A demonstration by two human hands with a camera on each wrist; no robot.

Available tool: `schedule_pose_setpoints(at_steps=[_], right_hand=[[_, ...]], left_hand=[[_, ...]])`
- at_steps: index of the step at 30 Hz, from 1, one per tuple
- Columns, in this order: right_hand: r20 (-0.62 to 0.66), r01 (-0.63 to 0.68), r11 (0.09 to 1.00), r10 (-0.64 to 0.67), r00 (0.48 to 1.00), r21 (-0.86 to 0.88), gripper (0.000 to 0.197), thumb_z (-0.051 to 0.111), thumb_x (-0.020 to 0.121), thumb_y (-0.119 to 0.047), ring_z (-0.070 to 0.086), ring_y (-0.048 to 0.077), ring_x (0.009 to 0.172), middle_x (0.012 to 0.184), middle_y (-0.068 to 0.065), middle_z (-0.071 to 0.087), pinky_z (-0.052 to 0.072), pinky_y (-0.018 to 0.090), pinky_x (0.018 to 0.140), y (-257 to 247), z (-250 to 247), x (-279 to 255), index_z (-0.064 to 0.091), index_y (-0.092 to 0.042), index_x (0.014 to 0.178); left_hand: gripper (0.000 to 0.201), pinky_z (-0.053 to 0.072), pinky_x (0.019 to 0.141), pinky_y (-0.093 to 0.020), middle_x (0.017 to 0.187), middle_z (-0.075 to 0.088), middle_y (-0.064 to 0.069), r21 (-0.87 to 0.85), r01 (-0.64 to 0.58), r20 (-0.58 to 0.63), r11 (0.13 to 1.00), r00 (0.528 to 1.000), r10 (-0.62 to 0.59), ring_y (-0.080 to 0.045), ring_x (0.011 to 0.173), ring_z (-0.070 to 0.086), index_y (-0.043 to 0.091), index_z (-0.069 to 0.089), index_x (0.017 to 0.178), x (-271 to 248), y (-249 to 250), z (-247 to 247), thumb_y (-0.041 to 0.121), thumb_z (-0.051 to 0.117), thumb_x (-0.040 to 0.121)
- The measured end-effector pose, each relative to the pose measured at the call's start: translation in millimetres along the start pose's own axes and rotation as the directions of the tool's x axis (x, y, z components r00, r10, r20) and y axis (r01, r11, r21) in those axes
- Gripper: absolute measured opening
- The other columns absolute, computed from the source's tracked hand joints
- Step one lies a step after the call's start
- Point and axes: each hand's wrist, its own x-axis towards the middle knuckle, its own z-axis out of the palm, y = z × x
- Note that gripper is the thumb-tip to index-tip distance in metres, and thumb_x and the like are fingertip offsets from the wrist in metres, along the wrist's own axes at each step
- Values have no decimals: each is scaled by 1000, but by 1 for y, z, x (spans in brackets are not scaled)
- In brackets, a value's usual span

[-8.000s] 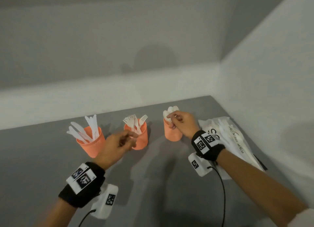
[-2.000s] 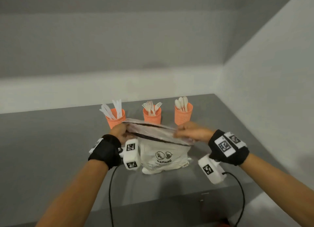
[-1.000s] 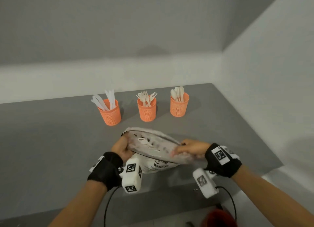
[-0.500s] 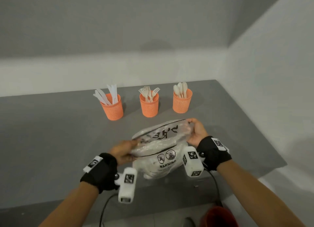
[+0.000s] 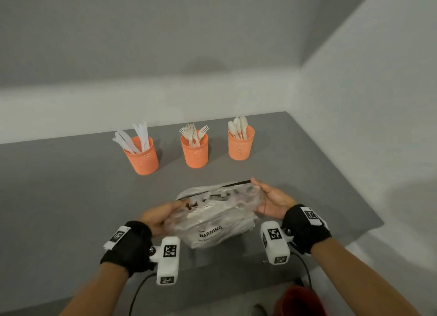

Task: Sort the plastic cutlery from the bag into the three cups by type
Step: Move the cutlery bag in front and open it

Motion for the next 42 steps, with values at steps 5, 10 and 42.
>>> schedule_pose_setpoints(at_steps=[5, 10, 42], right_hand=[[-100, 85, 961, -61, 993, 262, 28, 77, 62, -30, 72, 30, 76, 79, 17, 73, 58, 42, 67, 4, 10, 17, 71, -3, 62], [-116, 77, 975, -53, 992, 211, 35, 72, 76, -33, 58, 13, 38, 39, 2, 55, 56, 35, 67, 3, 22, 18, 62, -10, 51], [-220, -75, 403, -325, 920, -912, 38, 39, 100, -27, 57, 29, 84, 92, 22, 62, 45, 37, 78, 14, 39, 28, 58, 3, 87]], left_hand=[[60, 52, 73, -22, 101, 71, -4, 447, -242, 119, 861, 970, 211, -19, 92, 68, 11, 59, 105, -9, 3, 6, 39, 83, 58], [12, 43, 57, -18, 78, 62, -8, 505, -216, -22, 836, 965, 262, -14, 61, 54, 9, 64, 90, -6, -1, 1, 21, 63, 87], [38, 32, 58, -28, 63, 48, -6, 698, -188, -231, 691, 855, 465, -17, 59, 43, 10, 47, 62, 15, -5, 15, 29, 49, 95]])
